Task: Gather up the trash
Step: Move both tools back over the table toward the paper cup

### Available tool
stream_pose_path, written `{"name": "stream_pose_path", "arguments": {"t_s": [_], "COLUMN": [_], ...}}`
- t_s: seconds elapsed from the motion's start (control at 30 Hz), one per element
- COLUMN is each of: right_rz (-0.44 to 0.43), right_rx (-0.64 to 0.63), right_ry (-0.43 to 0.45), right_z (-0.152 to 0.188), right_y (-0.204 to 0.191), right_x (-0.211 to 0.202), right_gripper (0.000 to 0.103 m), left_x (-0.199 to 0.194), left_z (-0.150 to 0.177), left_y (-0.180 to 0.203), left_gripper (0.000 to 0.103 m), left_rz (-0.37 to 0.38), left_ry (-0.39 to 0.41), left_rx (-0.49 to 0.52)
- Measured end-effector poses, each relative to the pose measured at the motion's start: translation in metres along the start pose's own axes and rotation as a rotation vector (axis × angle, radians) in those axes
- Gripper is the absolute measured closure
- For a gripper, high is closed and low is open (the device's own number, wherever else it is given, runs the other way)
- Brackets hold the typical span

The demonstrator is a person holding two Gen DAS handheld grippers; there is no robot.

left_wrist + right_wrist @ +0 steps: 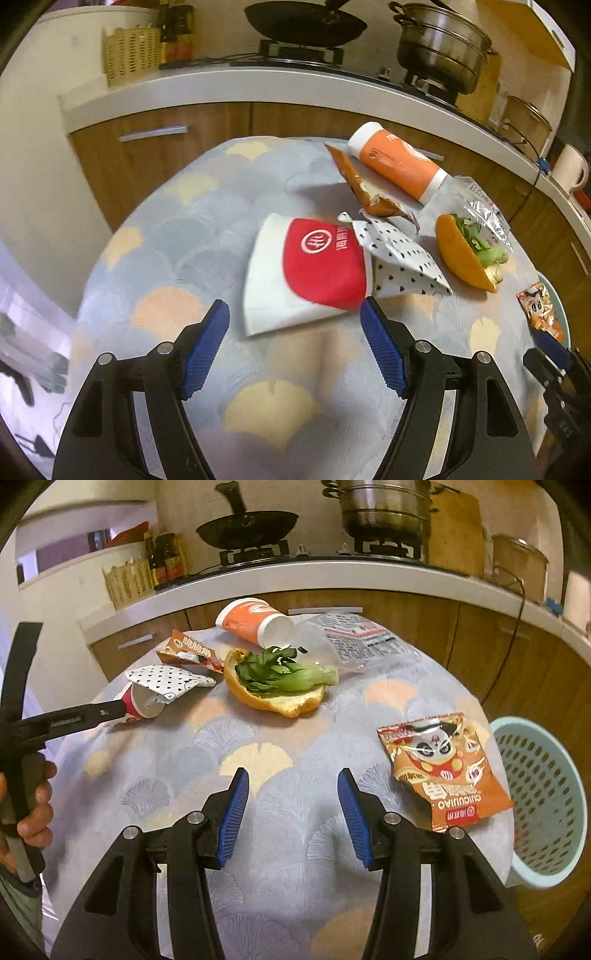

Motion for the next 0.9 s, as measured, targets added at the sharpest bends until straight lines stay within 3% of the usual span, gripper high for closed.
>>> {"name": "stream_pose_path", "arguments": {"t_s": [0.2, 0.37, 0.47, 0.9], "right_rz": [0.0, -0.001, 0.001, -0.013], "right_rx": [0.051, 0.058, 0.046, 0.076], "right_ry": [-0.049, -0.064, -0.07, -0.091], "right_z": [0.001, 0.002, 0.001, 0.003], "right_y": [0.014, 0.012, 0.009, 0.014], "right_x": [0.008, 0.011, 0.014, 0.017], "right_gripper": [0.056, 0.056, 0.056, 0.056], "left_x": [0.015, 0.015, 0.016, 0.034], "left_z": [-0.006, -0.001, -0.005, -0.022], "left_y": [0.019, 0.017, 0.015, 0.029], "left_gripper": [0.031, 0.03, 0.029, 0.026], "left_rz": [-0.071, -0.005, 0.073, 0.101], "left_ry": [0.009, -0.004, -0.018, -0.027], "left_rx": [0.098, 0.082, 0.042, 0.022]}}
Point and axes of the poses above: each gripper's, at about its wrist camera, not at the fingertips, and x roughly the way its jaws point, y to its right, z to its underside, the point moved 1 cm from there along x, roughly the way its jaws point
